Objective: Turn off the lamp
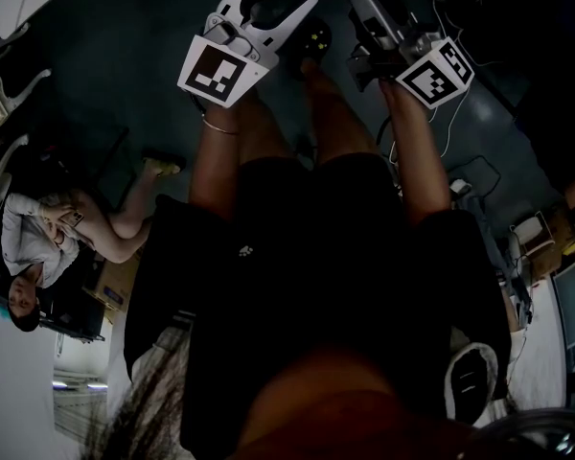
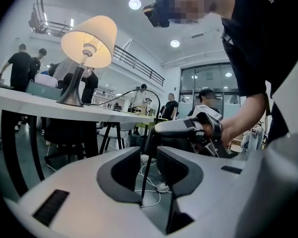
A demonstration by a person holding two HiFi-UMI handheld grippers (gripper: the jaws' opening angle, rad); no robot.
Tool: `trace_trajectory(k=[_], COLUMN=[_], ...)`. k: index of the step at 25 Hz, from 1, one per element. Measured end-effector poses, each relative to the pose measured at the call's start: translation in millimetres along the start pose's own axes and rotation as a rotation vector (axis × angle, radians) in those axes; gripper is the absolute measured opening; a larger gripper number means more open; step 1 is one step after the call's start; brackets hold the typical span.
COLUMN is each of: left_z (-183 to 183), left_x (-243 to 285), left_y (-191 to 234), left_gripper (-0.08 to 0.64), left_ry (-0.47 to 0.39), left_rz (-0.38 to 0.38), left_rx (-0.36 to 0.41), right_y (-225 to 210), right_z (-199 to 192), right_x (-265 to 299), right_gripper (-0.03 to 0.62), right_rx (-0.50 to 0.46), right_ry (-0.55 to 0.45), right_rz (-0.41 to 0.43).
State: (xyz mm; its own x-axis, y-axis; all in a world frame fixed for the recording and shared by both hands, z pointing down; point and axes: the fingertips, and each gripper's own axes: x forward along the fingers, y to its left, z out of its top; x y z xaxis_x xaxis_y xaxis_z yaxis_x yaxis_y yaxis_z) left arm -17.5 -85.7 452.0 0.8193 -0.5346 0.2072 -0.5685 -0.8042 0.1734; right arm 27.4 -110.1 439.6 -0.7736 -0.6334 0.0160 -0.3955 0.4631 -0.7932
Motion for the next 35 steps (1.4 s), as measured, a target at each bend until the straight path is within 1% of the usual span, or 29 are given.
trace_trajectory(k=[3, 9, 13, 19, 21, 23, 25, 27, 30, 35], left_z=[0, -5, -2, 0, 0, 0, -1, -1, -3, -7], left_x=[1, 5, 7, 7, 7, 7, 7, 7, 7, 8], left_y=[-2, -6, -8, -12, -12, -12, -13, -13, -14, -17], left_gripper=[0.089, 0.089, 0.089, 0.086, 0.075, 0.038, 0.032, 0.025, 0.023, 0.021], left_ry=[-0.001, 0.009, -0.006, -0.013, -0.016, -0.017, -0.009, -0.002, 0.003, 0.016], left_rz=[0.007, -0.015, -0.029, -0.043, -0.043, -0.038, -0.039, -0.042, -0.044, -0.054], left_rx=[-0.003, -0.005, 0.007, 0.010, 0.008, 0.007, 0.020, 0.029, 0.022, 0.014], right_y=[3, 11, 15, 16, 15, 14, 14, 13, 13, 15], right_z=[4, 11, 11, 12, 12, 12, 11, 11, 11, 9], right_x=[-3, -5, -5, -5, -6, -8, -8, -7, -6, -7], right_gripper=[0.069, 0.068, 0.069, 0.069, 0.069, 0.069, 0.069, 0.069, 0.069, 0.071], right_rx=[0.026, 0.115, 0.168, 0.204, 0.222, 0.240, 0.250, 0.247, 0.220, 0.125], right_ry=[-0.014, -0.057, -0.071, -0.094, -0.101, -0.104, -0.107, -0.107, -0.100, -0.078], right_rz=[0.023, 0.084, 0.118, 0.146, 0.149, 0.152, 0.152, 0.147, 0.140, 0.112])
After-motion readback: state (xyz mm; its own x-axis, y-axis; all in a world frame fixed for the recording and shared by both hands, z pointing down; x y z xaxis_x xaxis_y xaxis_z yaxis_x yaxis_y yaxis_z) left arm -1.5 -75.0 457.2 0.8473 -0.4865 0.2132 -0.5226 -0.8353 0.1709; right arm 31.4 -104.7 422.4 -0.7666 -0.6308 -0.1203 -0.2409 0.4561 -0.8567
